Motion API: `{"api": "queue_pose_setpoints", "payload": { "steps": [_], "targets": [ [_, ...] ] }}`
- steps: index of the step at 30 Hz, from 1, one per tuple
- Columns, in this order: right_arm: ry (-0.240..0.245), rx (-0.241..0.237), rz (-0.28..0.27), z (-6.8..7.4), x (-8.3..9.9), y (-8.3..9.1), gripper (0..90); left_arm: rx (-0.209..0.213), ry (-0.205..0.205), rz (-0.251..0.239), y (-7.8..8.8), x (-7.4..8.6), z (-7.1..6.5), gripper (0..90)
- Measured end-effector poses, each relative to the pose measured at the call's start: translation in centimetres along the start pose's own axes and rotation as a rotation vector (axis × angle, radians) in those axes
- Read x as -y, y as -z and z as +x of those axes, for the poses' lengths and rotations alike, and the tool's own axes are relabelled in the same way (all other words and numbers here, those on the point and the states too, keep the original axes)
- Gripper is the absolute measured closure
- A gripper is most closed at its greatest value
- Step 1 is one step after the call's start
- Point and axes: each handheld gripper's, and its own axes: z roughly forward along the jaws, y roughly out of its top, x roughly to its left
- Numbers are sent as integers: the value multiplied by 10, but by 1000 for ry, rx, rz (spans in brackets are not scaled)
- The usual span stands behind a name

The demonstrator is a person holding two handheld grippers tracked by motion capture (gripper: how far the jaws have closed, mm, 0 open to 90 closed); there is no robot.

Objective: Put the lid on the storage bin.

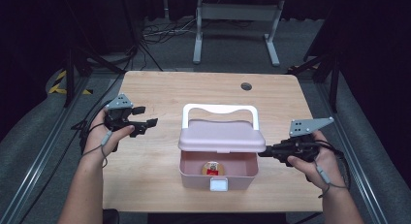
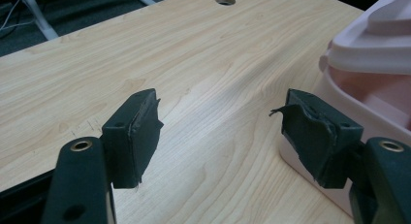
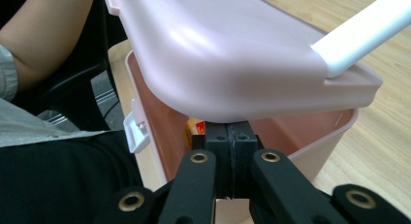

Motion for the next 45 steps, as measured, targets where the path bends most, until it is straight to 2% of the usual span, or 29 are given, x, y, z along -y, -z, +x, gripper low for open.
{"api": "queue_pose_setpoints", "payload": {
  "steps": [7, 12, 22, 45],
  "targets": [
    [8, -15, 60, 1, 1, 0, 900, 5, -5, 26, -5, 3, 1, 299],
    [26, 9, 101, 5, 0, -1, 900, 5, -13, 45, -9, 4, 1, 295],
    [50, 26, 168, 11, 0, -3, 894, -13, -26, 81, -14, 8, 4, 291],
    [49, 0, 306, 12, 5, -12, 886, -1, -35, 124, -22, 12, 4, 282]
  ]
}}
